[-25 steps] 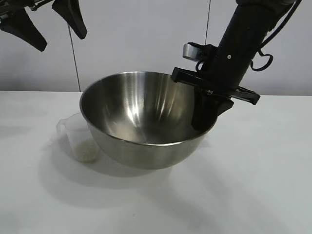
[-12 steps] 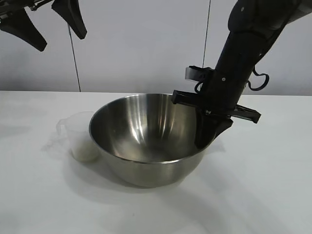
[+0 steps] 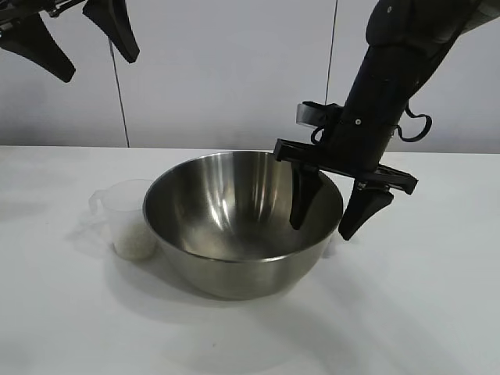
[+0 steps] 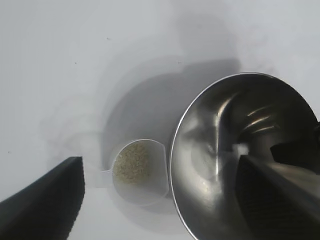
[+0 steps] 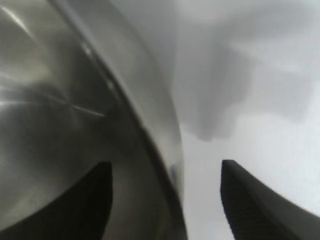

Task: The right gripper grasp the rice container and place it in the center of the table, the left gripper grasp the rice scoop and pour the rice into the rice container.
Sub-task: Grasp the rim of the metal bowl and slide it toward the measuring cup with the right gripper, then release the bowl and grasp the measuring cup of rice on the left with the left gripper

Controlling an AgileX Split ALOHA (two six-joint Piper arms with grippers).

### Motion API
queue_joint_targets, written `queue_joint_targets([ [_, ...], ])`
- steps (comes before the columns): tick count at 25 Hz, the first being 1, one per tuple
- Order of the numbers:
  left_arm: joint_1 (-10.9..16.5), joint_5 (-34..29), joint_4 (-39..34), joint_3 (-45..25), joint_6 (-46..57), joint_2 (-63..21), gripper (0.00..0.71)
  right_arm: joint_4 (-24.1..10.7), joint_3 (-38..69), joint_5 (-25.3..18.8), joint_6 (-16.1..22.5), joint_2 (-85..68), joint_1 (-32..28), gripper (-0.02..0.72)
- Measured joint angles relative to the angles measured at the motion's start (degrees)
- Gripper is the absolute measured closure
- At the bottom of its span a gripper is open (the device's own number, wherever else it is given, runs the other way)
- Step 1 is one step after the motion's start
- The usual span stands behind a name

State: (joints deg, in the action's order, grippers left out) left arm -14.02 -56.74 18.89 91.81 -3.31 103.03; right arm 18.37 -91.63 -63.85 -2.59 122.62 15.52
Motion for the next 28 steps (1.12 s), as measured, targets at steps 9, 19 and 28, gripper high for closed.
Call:
queue_joint_targets([
  [9, 0.00, 0.00, 0.00, 0.00, 0.00, 0.00, 0.116, -5.52, -8.90, -5.64, 1.13, -7.74, -8.90, 0.209],
  [19, 0.00, 0.17, 0.00, 0.00, 0.00, 0.00, 0.116, -2.13, -8.95, -6.48, 1.20, -13.33, -11.32, 0.209],
  [28, 0.00, 0.61, 0.00, 0.00, 0.00, 0.00, 0.116, -1.46, -8.95, -6.70, 1.20, -14.27, -11.27, 0.209],
])
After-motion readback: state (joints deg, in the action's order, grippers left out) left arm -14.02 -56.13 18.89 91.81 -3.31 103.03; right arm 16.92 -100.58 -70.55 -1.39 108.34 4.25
